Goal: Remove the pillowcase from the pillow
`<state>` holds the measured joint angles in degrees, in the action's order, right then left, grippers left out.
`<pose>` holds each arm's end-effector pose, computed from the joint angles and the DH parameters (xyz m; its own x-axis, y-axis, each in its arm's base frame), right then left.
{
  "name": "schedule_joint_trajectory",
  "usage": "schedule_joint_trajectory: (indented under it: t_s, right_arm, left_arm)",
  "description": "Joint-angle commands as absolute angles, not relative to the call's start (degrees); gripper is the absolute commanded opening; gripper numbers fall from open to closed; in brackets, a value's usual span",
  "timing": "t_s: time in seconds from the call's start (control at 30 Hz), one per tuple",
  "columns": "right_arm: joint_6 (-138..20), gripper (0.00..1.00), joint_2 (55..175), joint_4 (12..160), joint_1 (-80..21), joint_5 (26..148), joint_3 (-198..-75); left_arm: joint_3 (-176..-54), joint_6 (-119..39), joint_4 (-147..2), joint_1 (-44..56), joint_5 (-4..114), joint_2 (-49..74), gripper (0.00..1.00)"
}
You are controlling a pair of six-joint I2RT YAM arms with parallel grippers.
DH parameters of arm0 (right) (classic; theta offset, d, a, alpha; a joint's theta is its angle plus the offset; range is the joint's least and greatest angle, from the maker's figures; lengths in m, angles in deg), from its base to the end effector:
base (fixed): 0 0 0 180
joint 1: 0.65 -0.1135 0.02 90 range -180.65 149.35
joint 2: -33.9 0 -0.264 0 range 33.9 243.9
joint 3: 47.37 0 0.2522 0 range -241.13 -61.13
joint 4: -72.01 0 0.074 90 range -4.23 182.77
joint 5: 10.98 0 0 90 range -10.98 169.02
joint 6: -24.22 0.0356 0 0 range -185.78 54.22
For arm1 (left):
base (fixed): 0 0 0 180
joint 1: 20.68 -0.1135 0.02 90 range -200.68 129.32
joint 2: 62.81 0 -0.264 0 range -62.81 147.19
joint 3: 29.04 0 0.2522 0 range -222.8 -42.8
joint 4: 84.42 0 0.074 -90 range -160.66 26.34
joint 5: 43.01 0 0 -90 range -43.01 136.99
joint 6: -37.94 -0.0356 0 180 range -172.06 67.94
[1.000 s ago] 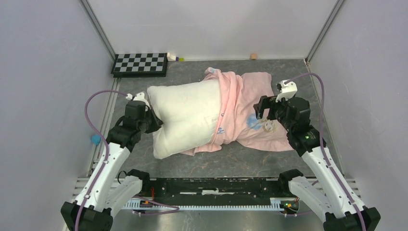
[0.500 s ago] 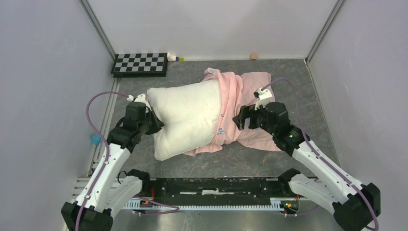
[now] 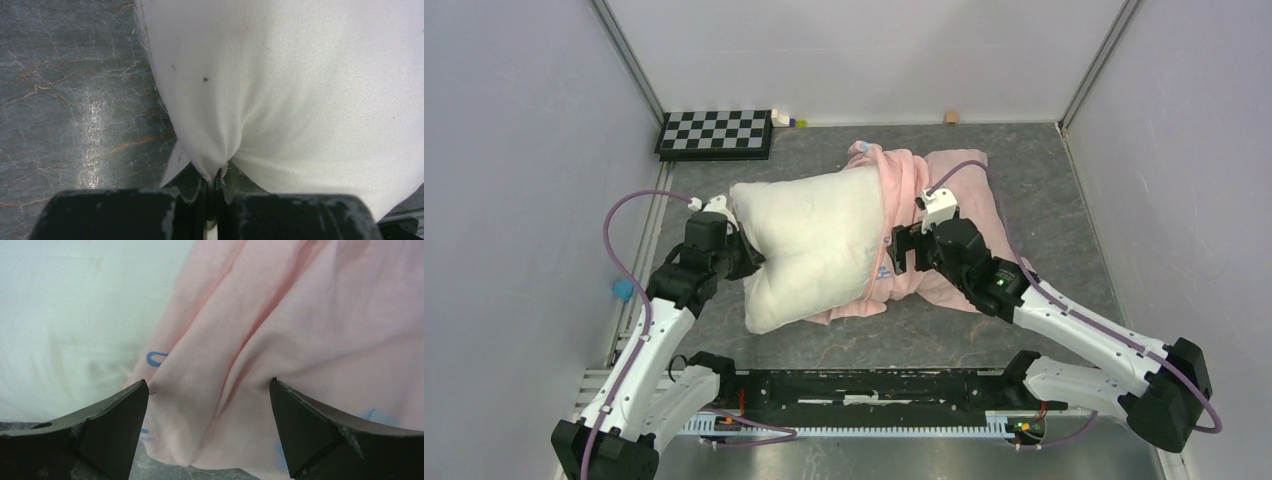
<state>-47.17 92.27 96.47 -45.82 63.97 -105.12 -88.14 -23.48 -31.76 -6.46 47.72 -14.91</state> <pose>0.1700 0.1579 0.2896 -0.4489 -0.0144 -0.8935 -0.3966 0.8992 0.1847 0.1671 -0.0428 0.2858 -0.6855 -0.3197 -0.6541 -0.0832 0.9269 -0.3659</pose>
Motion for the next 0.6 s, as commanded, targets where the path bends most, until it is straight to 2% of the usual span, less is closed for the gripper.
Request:
schedule_joint_trajectory:
  t_s: [0.0,0.13,0.27,0.37,0.5,0.57]
  right_arm:
    - [-47.6,0.97,95.1,93.5,-49.0,56.9,-109.5]
    - [-46.6,0.99,98.8,94.2,-50.9,56.3,-110.7]
    - [-44.3,0.82,100.1,93.9,-51.7,55.1,-108.3]
    - [-41.6,0.60,98.0,98.6,-51.6,44.1,-106.9]
    - [-40.9,0.23,92.1,98.8,-49.4,34.9,-100.8]
    - [-40.9,0.15,90.3,100.6,-45.1,34.8,-99.1]
  left_arm:
    - [-88.3,-25.9,-34.9,-6.5,50.0,-15.1,0.02]
    - [-88.3,-26.0,-34.9,-6.5,50.0,-15.0,0.02]
    - [-88.5,-26.0,-34.4,-6.5,48.4,-15.2,0.02]
    - [-89.2,-25.1,-32.6,-6.5,42.3,-15.7,0.02]
    - [-90.7,-21.7,-28.6,-6.5,30.7,-16.5,0.02]
    - [-90.9,-20.2,-27.6,-6.5,26.4,-16.9,0.02]
